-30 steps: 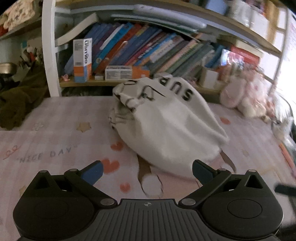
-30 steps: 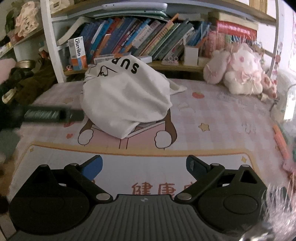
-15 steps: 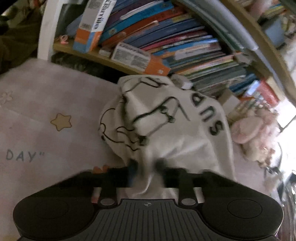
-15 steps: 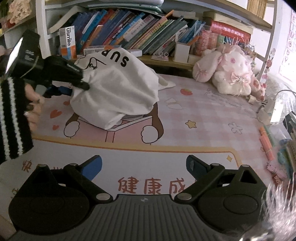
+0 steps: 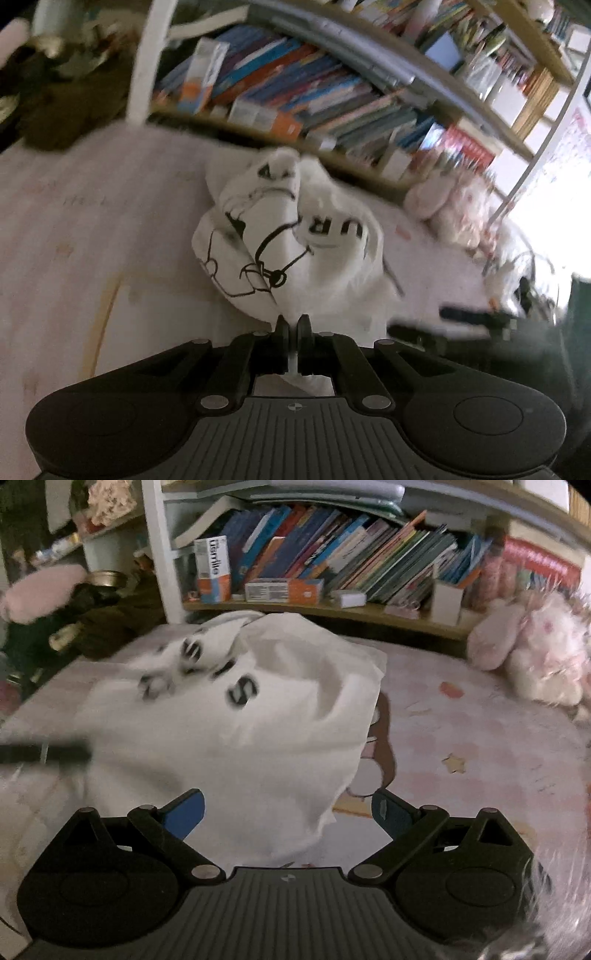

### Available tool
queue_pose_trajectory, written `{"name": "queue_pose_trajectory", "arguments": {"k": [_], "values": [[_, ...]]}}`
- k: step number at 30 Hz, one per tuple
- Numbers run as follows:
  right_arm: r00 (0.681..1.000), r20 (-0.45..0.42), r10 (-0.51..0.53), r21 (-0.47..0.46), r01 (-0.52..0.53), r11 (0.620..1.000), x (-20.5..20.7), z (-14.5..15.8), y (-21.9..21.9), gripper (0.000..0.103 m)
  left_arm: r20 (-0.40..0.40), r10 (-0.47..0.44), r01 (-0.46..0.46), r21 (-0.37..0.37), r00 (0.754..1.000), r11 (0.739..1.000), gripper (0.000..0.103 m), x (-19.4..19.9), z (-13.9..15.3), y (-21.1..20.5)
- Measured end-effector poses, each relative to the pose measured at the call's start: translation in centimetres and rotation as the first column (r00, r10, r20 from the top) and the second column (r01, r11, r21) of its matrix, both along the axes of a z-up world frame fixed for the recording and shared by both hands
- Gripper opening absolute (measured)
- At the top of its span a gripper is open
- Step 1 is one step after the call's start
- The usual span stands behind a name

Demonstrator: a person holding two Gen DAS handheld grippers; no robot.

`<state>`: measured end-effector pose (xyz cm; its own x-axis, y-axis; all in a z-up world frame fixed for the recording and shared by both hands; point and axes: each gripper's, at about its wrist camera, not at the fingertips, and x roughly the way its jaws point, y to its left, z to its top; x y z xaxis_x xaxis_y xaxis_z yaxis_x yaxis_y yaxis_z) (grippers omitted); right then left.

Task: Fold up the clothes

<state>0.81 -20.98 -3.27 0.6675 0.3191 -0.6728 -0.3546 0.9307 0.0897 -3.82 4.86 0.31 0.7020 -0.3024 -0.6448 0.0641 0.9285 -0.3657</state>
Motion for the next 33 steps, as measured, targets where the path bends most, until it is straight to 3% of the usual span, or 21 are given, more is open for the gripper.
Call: {"name": "queue_pose_trajectory", "arguments": {"k": [5, 7, 9, 10, 12, 13, 14, 16, 19, 21, 23, 25, 27, 30, 33], "values": [[0.996, -0.084, 0.039, 0.069, -0.033, 0.997, 0.2, -1.4, -0.7, 0.097, -0.033, 0.017, -0.015, 0.057, 0.999, 0.998, 0.003, -3.0, -0.1, -1.0], [0.991, -0.132, 0.019, 0.109, -0.005, 0.994, 0.6, -2.1, -1.2, 0.082, -0.042, 0.022, -0.019, 0.083, 0.999, 0.996, 0.005, -4.1, 0.0, -1.4], [0.981, -0.194, -0.004, 0.133, 0.03, 0.991, 1.1, -2.7, -1.4, 0.05, -0.032, 0.046, -0.043, 0.093, 0.998, 0.995, 0.013, -5.0, 0.3, -1.5], [0.978, -0.209, 0.004, 0.145, 0.027, 0.989, 1.1, -2.7, -1.5, 0.045, -0.024, 0.059, -0.057, 0.094, 0.998, 0.994, 0.019, -5.4, 0.5, -1.5], [0.971, -0.237, 0.023, 0.17, 0.018, 0.985, 1.0, -2.8, -1.6, 0.015, 0.008, 0.092, -0.092, 0.068, 0.996, 0.993, 0.05, -5.6, 0.8, -0.9], [0.97, -0.238, 0.046, 0.184, -0.002, 0.983, 0.9, -2.5, -1.6, 0.015, 0.024, 0.112, -0.113, 0.055, 0.993, 0.992, 0.072, -5.7, 0.8, -0.5], [0.969, -0.237, 0.069, 0.2, -0.021, 0.98, 0.8, -2.2, -1.7, 0.013, 0.039, 0.155, -0.157, 0.041, 0.987, 0.987, 0.079, -5.5, 0.7, -0.1], [0.975, -0.209, 0.081, 0.243, -0.029, 0.97, 0.5, -1.0, -2.4, 0.012, 0.034, 0.209, -0.21, 0.009, 0.977, 0.978, 0.079, -4.5, 0.2, 0.7], [0.988, -0.156, 0.025, 0.316, 0.026, 0.949, 0.4, 1.5, -4.3, 0.011, -0.054, 0.269, -0.272, -0.058, 0.962, 0.961, 0.076, -2.1, -1.7, 1.9], [0.993, -0.12, 0.006, 0.352, 0.037, 0.935, 0.3, 3.2, -5.3, 0.011, -0.105, 0.26, -0.275, -0.162, 0.96, 0.948, 0.071, -0.4, -3.0, 2.6], [0.995, -0.097, 0.013, 0.365, 0.023, 0.931, 0.2, 4.8, -5.7, 0.011, -0.133, 0.221, -0.25, -0.277, 0.966, 0.928, 0.032, 0.9, -4.2, 2.9], [0.995, -0.094, 0.045, 0.368, -0.008, 0.93, -0.3, 5.9, -5.6, 0.011, -0.044, 0.216, -0.219, -0.306, 0.975, 0.927, 0.003, 0.0, -1.5, 3.8], [0.991, -0.096, 0.09, 0.378, -0.047, 0.925, -1.1, 7.0, -5.4, 0.011, 0.046, 0.211, -0.185, -0.331, 0.976, 0.926, 0.002, -0.9, 1.2, 4.7], [0.98, -0.059, 0.187, 0.463, -0.139, 0.876, -3.3, 9.9, -5.3, 0.011, 0.181, 0.206, -0.13, -0.361, 0.962, 0.923, 0.002, -2.3, 5.2, 6.1], [0.962, 0.07, 0.265, 0.616, -0.251, 0.747, -5.4, 14.6, -7.0, 0.011, 0.313, 0.202, -0.071, -0.384, 0.928, 0.921, 0.002, -3.7, 9.3, 7.5]]}}
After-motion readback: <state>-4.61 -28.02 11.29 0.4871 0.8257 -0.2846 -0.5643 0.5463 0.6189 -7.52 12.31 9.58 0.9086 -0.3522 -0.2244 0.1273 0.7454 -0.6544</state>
